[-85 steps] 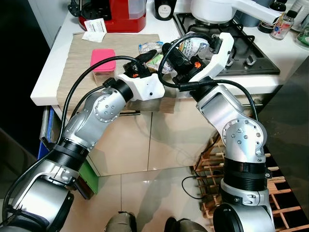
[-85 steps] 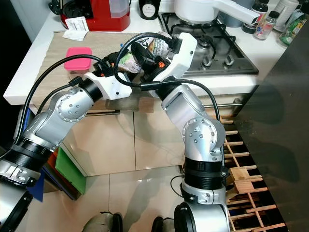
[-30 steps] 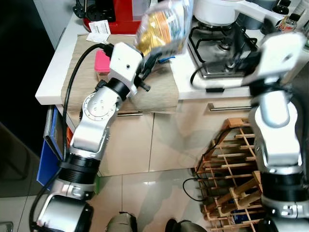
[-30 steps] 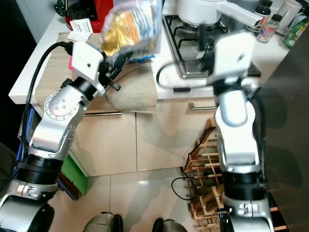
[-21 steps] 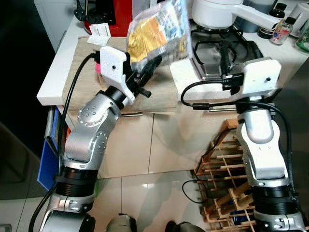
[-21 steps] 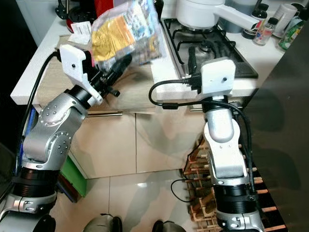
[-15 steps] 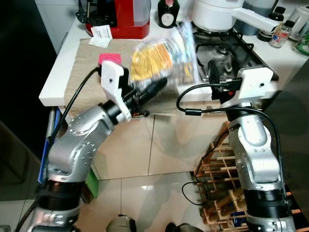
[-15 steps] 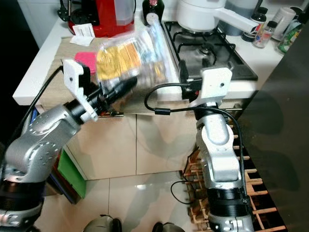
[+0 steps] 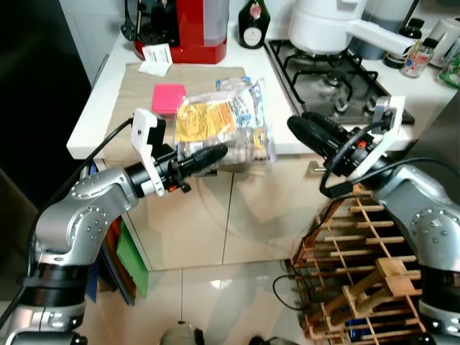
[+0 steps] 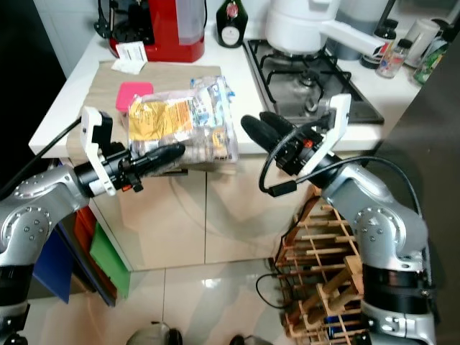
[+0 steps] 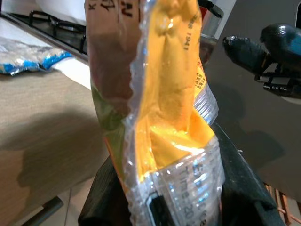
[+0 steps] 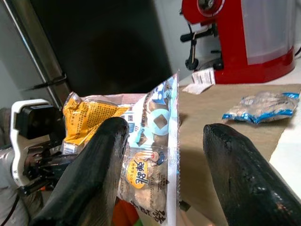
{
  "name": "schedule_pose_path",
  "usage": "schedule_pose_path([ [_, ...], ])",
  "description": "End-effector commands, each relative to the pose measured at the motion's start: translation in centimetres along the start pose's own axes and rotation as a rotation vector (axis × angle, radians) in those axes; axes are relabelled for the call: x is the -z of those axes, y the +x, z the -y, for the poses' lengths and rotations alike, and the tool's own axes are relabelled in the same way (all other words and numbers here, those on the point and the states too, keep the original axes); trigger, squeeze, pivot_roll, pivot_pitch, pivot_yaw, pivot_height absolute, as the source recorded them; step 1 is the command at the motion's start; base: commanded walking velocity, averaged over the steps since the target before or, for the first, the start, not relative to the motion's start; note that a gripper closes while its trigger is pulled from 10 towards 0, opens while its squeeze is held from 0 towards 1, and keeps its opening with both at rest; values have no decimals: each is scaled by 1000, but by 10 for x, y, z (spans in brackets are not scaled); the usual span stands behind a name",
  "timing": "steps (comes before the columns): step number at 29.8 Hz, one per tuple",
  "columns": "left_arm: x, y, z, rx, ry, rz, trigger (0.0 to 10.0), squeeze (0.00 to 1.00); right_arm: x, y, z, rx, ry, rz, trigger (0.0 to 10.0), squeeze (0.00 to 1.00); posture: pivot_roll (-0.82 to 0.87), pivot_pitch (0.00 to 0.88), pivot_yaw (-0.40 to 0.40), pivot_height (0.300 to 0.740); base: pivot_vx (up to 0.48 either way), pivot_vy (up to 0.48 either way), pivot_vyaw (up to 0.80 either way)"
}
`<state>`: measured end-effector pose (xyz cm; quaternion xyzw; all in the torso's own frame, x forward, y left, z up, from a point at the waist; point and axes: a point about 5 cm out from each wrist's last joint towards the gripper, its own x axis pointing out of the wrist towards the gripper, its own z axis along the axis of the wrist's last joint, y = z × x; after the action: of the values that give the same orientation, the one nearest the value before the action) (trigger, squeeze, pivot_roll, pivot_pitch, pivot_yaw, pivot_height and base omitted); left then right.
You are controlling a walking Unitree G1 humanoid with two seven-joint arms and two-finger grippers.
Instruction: Restocking fridge
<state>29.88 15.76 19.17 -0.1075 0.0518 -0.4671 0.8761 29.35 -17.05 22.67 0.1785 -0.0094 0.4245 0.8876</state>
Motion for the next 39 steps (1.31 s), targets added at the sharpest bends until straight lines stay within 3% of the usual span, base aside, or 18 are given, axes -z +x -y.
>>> schedule_pose_path([
  [1,-9,4,-1,29,34,9,10000,0,-10,0,-5,-54,-14,-10,10000,0,-50,0,-20,740,0,0,0],
  [3,-9,5,-4,30,33,5,10000,0,-5,1,-9,-88,-16,-66,10000,0,-57,0,-18,740,0,0,0],
  [7,-13,8,-4,-5,57,30,10000,0,-1,4,-5,-46,-18,-69,10000,0,-59,0,-17,740,0,0,0],
  [10,-25,9,-4,-184,110,132,10000,0,4,7,12,196,-119,-6,10000,0,-64,7,-25,740,0,0,0],
  [11,-25,9,-4,-184,110,132,10000,0,4,7,12,196,-119,-6,10000,0,-64,7,-25,740,0,0,0],
  [12,-31,9,-5,-311,120,202,10000,0,10,11,14,313,-151,47,10000,0,-68,14,-29,740,0,0,0],
  [14,-32,9,-5,-360,115,228,10000,0,13,13,12,346,-136,68,10000,0,-67,13,-29,740,0,0,0],
  [16,-30,11,1,-436,102,271,10000,0,27,22,0,377,-158,78,10000,0,-63,18,-32,740,0,0,0],
  [21,-21,19,23,-454,97,305,10000,0,53,31,-18,345,-97,65,10000,0,-44,21,-42,740,0,0,0],
  [25,-23,22,24,-499,122,324,10000,0,48,35,-12,366,-113,91,10000,0,-36,13,-45,740,-69,0,0],
  [28,-22,26,24,-524,171,311,10000,0,38,36,-3,460,-227,139,10000,0,-35,11,-45,740,-329,0,0],
  [31,-20,28,25,-553,180,315,10000,0,34,39,0,533,-282,177,10000,0,-35,8,-45,740,-333,0,0],
  [39,-15,32,25,-550,199,298,10000,0,42,44,-2,530,-273,173,10000,0,-37,0,-42,740,-331,0,0],
])
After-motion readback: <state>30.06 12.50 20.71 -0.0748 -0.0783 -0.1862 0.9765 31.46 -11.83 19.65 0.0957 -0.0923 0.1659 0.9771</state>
